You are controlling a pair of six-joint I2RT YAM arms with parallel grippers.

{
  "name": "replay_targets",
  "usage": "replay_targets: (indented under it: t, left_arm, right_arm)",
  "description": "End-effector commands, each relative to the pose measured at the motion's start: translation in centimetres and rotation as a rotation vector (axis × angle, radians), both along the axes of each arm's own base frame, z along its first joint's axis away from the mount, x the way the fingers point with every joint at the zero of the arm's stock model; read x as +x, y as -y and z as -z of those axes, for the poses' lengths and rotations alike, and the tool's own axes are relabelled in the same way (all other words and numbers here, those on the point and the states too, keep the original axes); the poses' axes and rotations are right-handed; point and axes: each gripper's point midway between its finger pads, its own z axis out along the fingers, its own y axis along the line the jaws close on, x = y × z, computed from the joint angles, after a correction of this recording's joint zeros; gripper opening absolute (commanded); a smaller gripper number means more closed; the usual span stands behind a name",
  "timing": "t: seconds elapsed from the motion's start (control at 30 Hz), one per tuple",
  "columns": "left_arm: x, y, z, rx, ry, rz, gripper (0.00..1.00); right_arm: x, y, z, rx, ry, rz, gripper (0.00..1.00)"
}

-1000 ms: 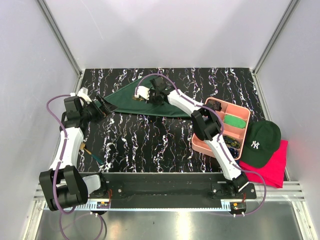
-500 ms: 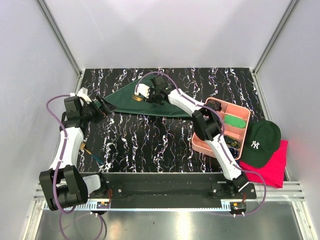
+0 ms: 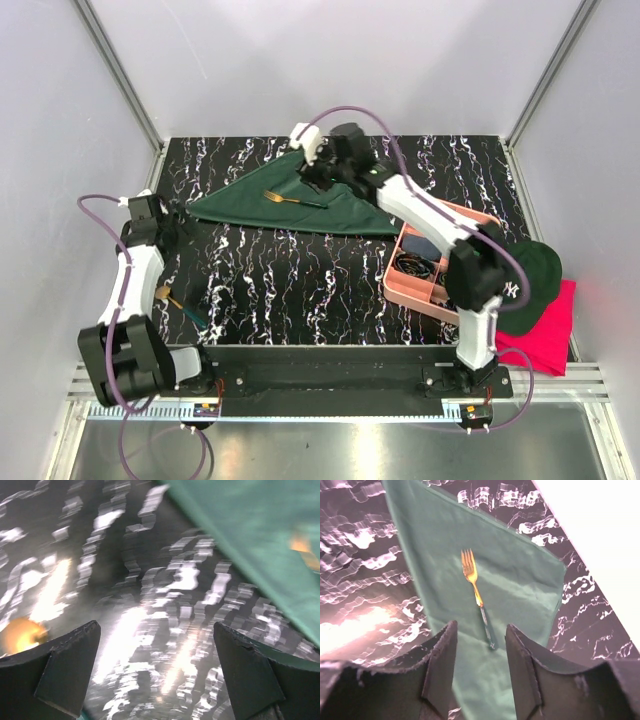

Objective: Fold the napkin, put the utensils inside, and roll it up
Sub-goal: Grab a utensil with the left arm

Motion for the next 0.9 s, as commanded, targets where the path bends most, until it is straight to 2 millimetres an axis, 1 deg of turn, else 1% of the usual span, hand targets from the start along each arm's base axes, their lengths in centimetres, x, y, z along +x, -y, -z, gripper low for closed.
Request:
replay_targets:
  t: [0.0,0.03,0.07,0.13,0.17,0.2,0.23,0.27,0.33,0.37,0.43,0.47,0.5,0.6,0.63,0.73,0.87]
  left_arm:
    - [-1.9,-4.3,2.3,0.082,-0.107,-0.2,0.91]
    - [-2.0,-4.8,2.5,0.084,-0.106,-0.227,0.89]
    - [-2.4,-5.1,2.9,0.086,-0.119,-0.258,0.88]
    - [-3.1,-6.1,3.3,0.105,-0.134,-0.317,0.86]
    - [-3.7,-6.3,3.9,0.096,-0.145,-0.338,0.86]
    - [-3.9,-6.5,4.2,0.09,-0.147,-0.347,0.85]
    - [-4.0,-6.8,4.4,0.086,-0.153,-0.362,0.85]
    - [-4.1,-6.9,4.6,0.091,-0.166,-0.363,0.83]
    - [-4.6,-7.5,4.9,0.117,-0.195,-0.379,0.83]
    - [-4.9,-7.7,5.2,0.121,-0.211,-0.394,0.81]
    - [-5.8,-8.5,5.6,0.13,-0.234,-0.443,0.79]
    - [-6.1,-8.6,5.9,0.128,-0.244,-0.46,0.79]
    - [-6.2,-8.6,6.0,0.13,-0.244,-0.463,0.78]
    - [-6.5,-7.9,7.4,0.094,-0.279,-0.453,0.78]
    - [-6.9,-7.7,8.3,0.083,-0.313,-0.459,0.77]
    - [-7.3,-7.2,9.4,0.045,-0.342,-0.471,0.76]
    - [-7.5,-6.7,9.6,0.025,-0.336,-0.476,0.76]
  right_arm:
    - [-3.3,1.4,-5.4,0.208,0.004,0.059,0.53]
    - [-3.8,1.8,-5.5,0.219,-0.004,0.07,0.54]
    - [-4.7,2.6,-5.7,0.224,-0.007,0.079,0.54]
    - [-5.2,3.3,-5.9,0.233,-0.009,0.104,0.56]
    - [-5.7,3.8,-6.0,0.234,-0.007,0.112,0.56]
    - [-5.7,4.3,-5.9,0.23,-0.006,0.132,0.57]
    - [-6.0,4.7,-6.5,0.24,0.004,0.138,0.59]
    - [-6.2,4.9,-5.9,0.233,-0.003,0.145,0.59]
    - [-6.5,5.3,-6.1,0.241,-0.001,0.155,0.59]
    - [-6.8,5.3,-5.8,0.238,-0.007,0.153,0.6]
    - [-6.9,5.6,-6.0,0.244,-0.007,0.159,0.61]
    - [-7.0,5.7,-5.7,0.241,-0.011,0.161,0.61]
    - [-7.1,5.8,-5.8,0.242,-0.01,0.166,0.61]
    - [-7.1,6.2,-5.7,0.234,-0.004,0.177,0.63]
    - [-7.1,6.3,-5.5,0.231,-0.004,0.182,0.63]
    - [-7.0,6.6,-5.5,0.225,0.004,0.194,0.63]
    - [-6.8,6.6,-5.1,0.213,0.005,0.196,0.64]
